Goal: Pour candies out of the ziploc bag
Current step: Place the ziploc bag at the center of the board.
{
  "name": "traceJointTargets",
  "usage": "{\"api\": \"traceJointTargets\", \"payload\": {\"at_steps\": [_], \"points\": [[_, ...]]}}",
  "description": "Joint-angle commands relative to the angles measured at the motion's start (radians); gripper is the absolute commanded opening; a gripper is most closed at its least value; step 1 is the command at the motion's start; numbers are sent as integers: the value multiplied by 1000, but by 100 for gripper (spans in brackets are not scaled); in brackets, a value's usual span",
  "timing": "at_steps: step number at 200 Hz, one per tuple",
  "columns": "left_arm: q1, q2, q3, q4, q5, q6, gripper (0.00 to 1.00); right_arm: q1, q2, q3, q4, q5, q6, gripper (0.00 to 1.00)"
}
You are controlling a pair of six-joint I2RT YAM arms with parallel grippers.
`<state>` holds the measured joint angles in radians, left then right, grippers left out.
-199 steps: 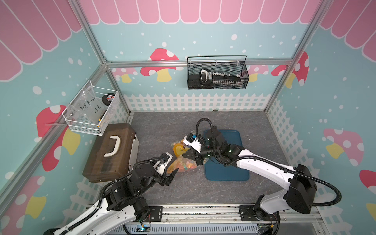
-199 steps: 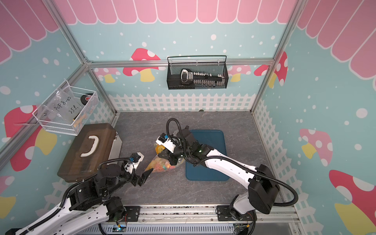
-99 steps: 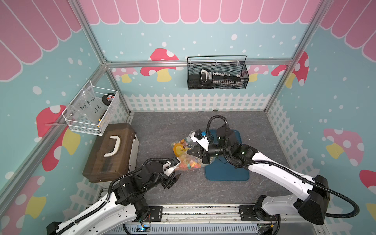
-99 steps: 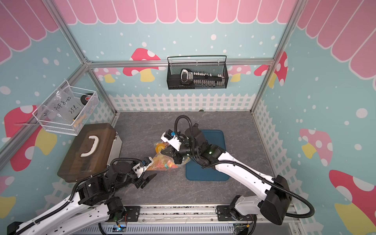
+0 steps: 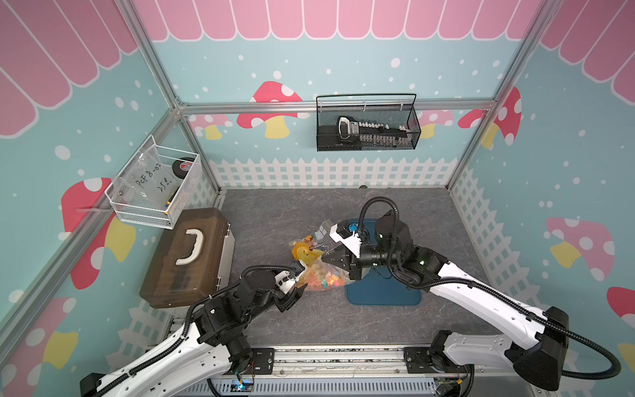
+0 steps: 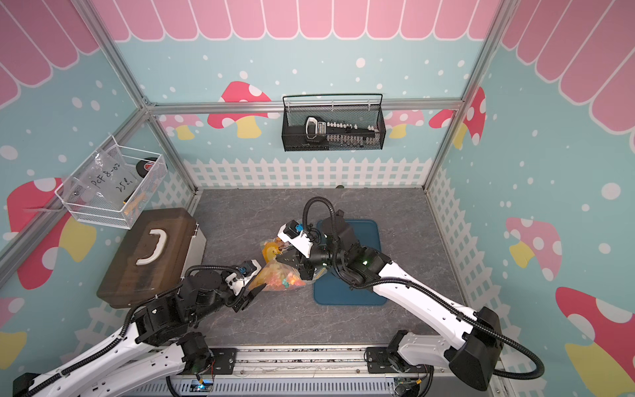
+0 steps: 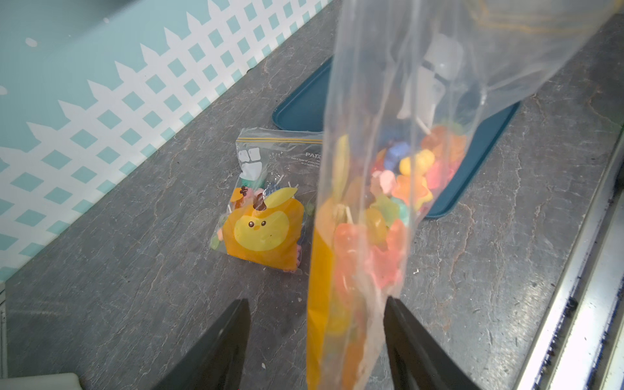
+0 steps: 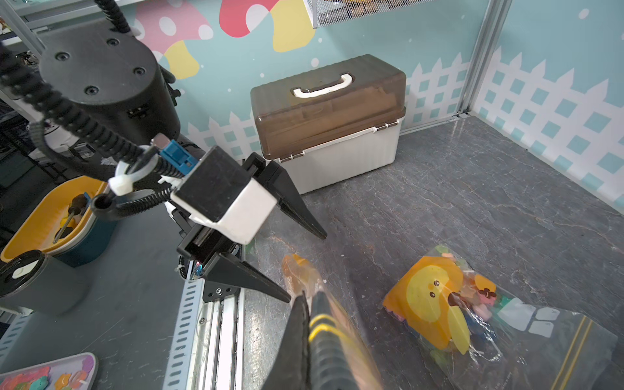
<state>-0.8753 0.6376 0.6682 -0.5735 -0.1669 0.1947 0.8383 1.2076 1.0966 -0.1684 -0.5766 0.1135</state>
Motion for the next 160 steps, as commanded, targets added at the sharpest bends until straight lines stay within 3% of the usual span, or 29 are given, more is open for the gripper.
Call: {"api": "traceJointTargets", "payload": {"at_steps": [1,43,96,160], "points": [[29,16,11,42,92,31,55,-2,-46,-7,57,-20,-18,0],[52,37,22,35,249,15,28,-2,-62,-20,57,1,-26,0],[52,31,44,5,256,0,0,-2,-47,-29,62,36,-29,0],[52,37,107,-119,222,-5,0,-2,46,-74,201,49,9,0]]}}
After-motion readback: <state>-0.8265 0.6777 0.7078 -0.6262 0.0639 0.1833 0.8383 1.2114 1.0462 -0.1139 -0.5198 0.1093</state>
